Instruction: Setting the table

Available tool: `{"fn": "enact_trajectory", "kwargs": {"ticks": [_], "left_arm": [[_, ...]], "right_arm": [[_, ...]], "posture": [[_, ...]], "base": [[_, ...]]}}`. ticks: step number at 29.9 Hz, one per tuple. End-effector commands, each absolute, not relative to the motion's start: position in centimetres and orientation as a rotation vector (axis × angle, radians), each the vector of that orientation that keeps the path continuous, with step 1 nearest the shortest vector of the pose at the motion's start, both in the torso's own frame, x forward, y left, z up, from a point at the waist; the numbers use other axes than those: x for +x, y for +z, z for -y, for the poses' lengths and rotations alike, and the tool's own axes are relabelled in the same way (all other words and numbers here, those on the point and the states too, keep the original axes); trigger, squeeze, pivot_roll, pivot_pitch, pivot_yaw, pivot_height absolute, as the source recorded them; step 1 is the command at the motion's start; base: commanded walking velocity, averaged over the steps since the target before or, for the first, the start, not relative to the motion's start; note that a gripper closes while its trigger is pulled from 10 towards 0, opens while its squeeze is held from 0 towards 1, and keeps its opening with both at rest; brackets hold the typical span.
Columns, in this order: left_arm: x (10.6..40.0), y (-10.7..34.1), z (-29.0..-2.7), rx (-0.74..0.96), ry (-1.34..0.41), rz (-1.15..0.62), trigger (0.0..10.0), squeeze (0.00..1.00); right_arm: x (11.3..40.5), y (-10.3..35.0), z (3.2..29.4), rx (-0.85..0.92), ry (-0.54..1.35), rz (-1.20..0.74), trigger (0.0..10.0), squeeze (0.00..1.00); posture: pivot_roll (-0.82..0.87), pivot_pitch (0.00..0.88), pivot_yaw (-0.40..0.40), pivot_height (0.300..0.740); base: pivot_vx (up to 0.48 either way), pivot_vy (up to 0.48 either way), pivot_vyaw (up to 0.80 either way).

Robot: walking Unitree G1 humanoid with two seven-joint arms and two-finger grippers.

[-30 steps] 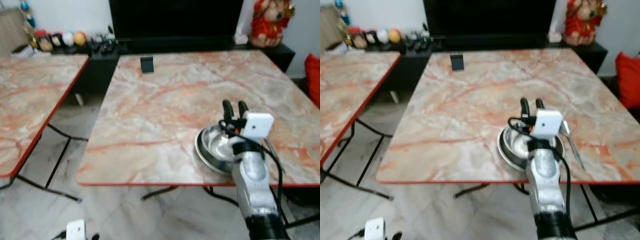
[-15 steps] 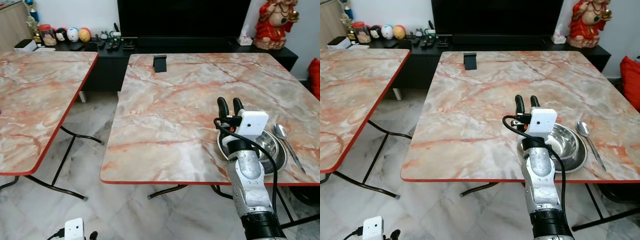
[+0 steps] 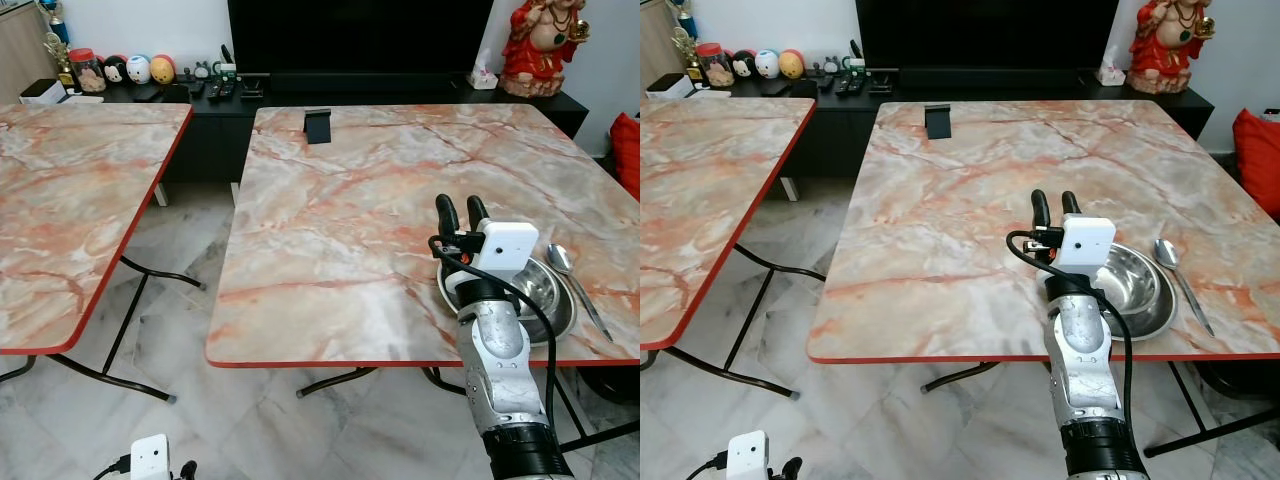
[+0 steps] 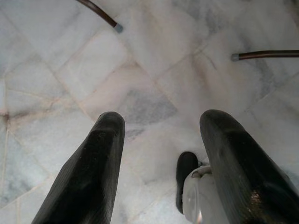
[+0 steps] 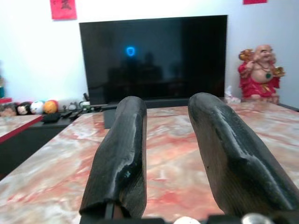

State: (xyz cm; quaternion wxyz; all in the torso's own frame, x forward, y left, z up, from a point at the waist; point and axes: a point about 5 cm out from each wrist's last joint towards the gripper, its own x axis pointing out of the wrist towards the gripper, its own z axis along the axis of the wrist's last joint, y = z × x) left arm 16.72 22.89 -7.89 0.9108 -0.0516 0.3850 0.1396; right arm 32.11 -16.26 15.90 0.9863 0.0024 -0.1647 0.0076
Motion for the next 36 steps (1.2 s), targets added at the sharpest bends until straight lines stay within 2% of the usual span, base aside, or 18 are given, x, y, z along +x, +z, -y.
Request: {"fn": "enact_trajectory", "kwargs": {"ticks": [1,11,17,23,36], "left_arm": [[16.32,-8.07,-22.99,-0.101,0.285,-0.813,10.0,0.0],[16.63,-7.96,-22.97,-0.094,0.276,-0.812,10.0,0.0],[16.58,-7.98,-22.96,-0.094,0.276,-0.811,10.0,0.0],[16.51,-8.01,-22.92,-0.093,0.273,-0.812,10.0,0.0],[16.52,-8.0,-22.96,-0.093,0.273,-0.813,10.0,0.0]], "right_arm": [[32.1,15.94,16.29,0.013,0.016,0.329,10.0,0.0],[32.06,15.89,16.29,0.014,0.016,0.328,10.0,0.0],[32.08,15.88,16.15,0.017,0.019,0.327,10.0,0.0],[32.07,15.84,16.11,0.018,0.02,0.327,10.0,0.0],[32.07,15.85,16.09,0.02,0.019,0.327,10.0,0.0]], "posture": [[-0.1,0.0,0.021,0.719],[-0.11,0.0,0.022,0.719],[-0.11,0.0,0.022,0.719],[-0.11,0.0,0.023,0.719],[-0.11,0.0,0.023,0.719]], "base": [[0.0,0.0,0.0],[0.0,0.115,0.0],[0.0,0.451,0.0],[0.0,0.0,0.0],[0.0,0.468,0.0]]}}
